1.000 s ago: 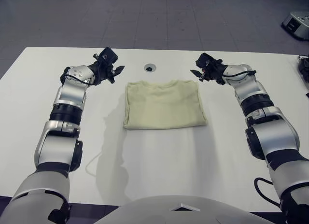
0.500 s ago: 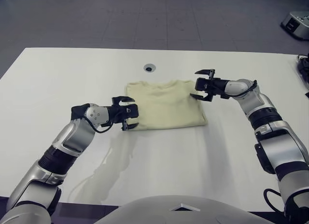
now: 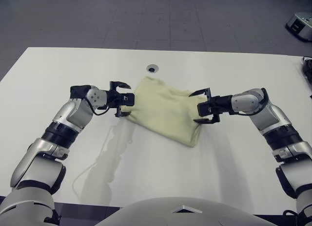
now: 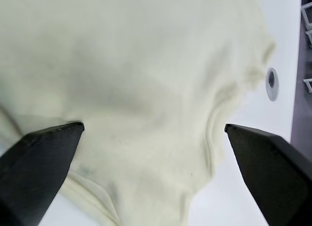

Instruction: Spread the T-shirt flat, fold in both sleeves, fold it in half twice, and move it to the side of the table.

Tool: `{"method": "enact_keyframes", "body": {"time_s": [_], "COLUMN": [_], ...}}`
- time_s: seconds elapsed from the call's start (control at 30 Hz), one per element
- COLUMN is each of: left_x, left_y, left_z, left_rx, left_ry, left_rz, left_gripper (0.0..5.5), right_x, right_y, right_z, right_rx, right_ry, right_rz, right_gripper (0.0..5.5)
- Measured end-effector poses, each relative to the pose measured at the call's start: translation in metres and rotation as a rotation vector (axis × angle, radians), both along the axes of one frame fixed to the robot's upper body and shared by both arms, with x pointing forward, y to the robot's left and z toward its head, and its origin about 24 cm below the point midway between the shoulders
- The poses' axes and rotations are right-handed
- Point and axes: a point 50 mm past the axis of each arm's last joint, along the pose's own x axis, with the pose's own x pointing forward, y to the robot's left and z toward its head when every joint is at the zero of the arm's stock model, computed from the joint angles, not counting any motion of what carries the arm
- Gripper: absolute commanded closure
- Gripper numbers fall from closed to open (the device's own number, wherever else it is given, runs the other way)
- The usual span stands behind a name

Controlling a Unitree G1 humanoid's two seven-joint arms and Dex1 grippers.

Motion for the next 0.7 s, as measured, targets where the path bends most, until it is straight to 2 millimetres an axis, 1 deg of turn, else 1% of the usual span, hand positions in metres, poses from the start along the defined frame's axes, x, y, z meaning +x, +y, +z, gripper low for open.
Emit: {"method": "enact_keyframes", "body": {"time_s": [0.07,0.13,0.17,0.2,0.23,0.27,0.3,0.37,0.4,0.47,0.53,0.63,0.7], "left_x": [0.014,0.030,0.039,0.046,0.050,0.053,0.053,0.048,0.041,0.027,0.009,-0.013,-0.031], "left_y": [-0.003,-0.008,-0.013,-0.015,-0.015,-0.013,-0.011,0.000,0.007,0.018,0.026,0.027,0.025], "left_z": [0.000,0.006,0.018,0.035,0.051,0.066,0.078,0.088,0.088,0.082,0.071,0.063,0.062], "left_rx": [0.022,0.015,-0.013,-0.053,-0.082,-0.121,-0.169,-0.225,-0.263,-0.316,-0.359,-0.399,-0.416], "left_ry": [-0.038,-0.116,-0.183,-0.255,-0.311,-0.361,-0.400,-0.422,-0.423,-0.407,-0.376,-0.348,-0.339], "left_rz": [-0.012,-0.029,-0.037,-0.047,-0.050,-0.052,-0.054,-0.042,-0.029,0.002,0.044,0.081,0.109], "left_gripper": [0.10,0.10,0.10,0.10,0.10,0.10,0.10,0.10,0.10,0.10,0.10,0.10,0.10], "right_x": [-0.017,-0.031,-0.036,-0.035,-0.031,-0.023,-0.012,0.003,0.010,0.014,0.015,0.013,0.011], "right_y": [0.021,0.048,0.063,0.068,0.067,0.061,0.051,0.030,0.017,0.003,-0.005,-0.014,-0.023], "right_z": [0.004,0.015,0.023,0.029,0.033,0.037,0.041,0.046,0.046,0.043,0.038,0.029,0.019], "right_rx": [0.056,0.162,0.241,0.287,0.303,0.314,0.313,0.280,0.245,0.192,0.160,0.123,0.072], "right_ry": [0.061,0.114,0.135,0.138,0.122,0.098,0.062,-0.004,-0.041,-0.065,-0.081,-0.085,-0.094], "right_rz": [0.064,0.103,0.117,0.102,0.070,0.014,-0.059,-0.161,-0.205,-0.235,-0.234,-0.229,-0.220], "right_gripper": [0.12,0.12,0.12,0.12,0.12,0.12,0.12,0.12,0.12,0.12,0.12,0.12,0.12]}}
